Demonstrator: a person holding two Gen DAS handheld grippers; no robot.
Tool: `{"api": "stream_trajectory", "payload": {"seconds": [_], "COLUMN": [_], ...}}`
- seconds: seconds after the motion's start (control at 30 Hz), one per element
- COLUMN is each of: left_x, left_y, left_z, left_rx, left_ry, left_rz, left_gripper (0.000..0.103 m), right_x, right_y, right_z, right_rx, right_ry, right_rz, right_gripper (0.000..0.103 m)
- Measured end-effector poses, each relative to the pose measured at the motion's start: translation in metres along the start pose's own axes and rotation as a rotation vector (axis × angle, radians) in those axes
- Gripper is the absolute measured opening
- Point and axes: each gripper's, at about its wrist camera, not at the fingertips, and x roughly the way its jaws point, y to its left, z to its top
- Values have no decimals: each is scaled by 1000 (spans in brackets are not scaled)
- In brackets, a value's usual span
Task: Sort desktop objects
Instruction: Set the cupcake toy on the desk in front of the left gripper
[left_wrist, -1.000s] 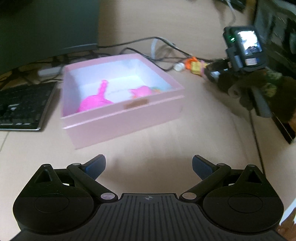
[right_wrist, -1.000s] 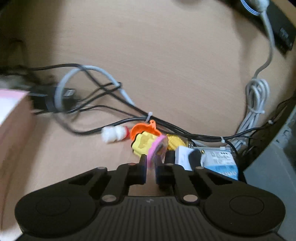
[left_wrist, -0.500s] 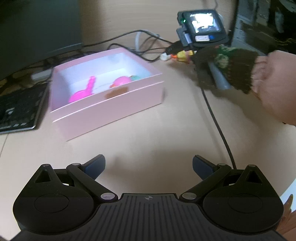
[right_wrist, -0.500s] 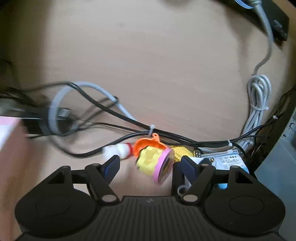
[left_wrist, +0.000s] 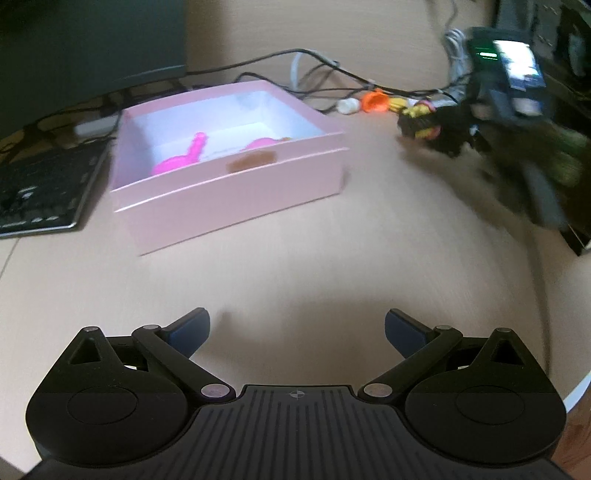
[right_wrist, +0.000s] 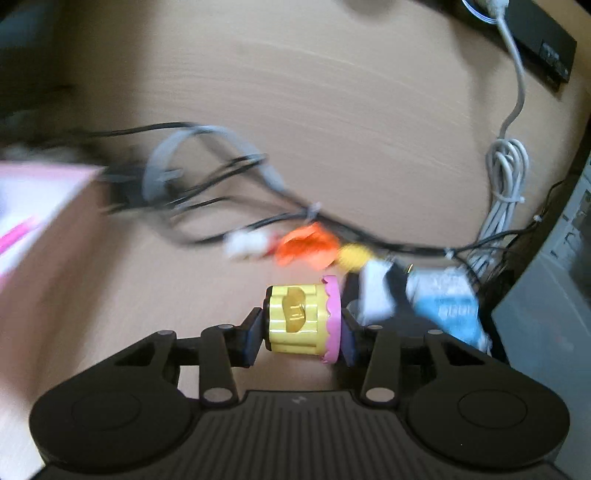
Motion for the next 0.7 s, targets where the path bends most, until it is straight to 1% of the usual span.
{"api": "stream_trajectory", "payload": {"seconds": [0.03,0.1,0.2,0.27,0.3,0.33,0.37,0.4,0.43,0.47,0.53,0.6,0.63,0.67,0.7], "left_x": [2,3,7,9,10,10,9,9,8,7,4,1,0,0,-1], "left_y": [-4,-11,-22,-29,-32,-35,-36,-37,-37,-36,-34,-30,-29,-28,-27], "left_z": [1,1,-1,-3,-5,-6,-6,-6,-6,-6,-6,-5,-5,-5,-5], "left_rx": [10,30,75,109,122,131,137,137,134,131,120,105,95,86,79], "left_ry": [0,2,23,40,44,47,49,49,48,46,40,37,37,37,38], "left_rz": [-6,-13,-26,-29,-27,-24,-22,-20,-17,-14,-3,8,13,18,22], "left_gripper": [103,103,103,103,103,103,103,103,103,103,103,103,103,103,103], "right_x": [-16,-43,-70,-84,-90,-96,-100,-103,-103,-99,-86,-64,-50,-35,-19], "right_y": [4,14,27,42,47,51,53,51,45,38,18,-4,-14,-23,-33], "right_z": [-10,-28,-42,-43,-42,-41,-41,-40,-39,-37,-33,-25,-21,-15,-8], "right_rx": [-40,-111,-97,-100,-103,-111,-118,-119,-108,-94,-53,3,38,75,119], "right_ry": [1,-8,5,-8,-25,-45,-69,-92,-105,-112,-121,-129,-131,-126,-114], "right_rz": [47,109,262,362,389,396,385,374,362,346,272,136,38,-41,-99], "right_gripper": [41,41,42,42,45,54,62,66,75,82,85,87,91,94,95]}}
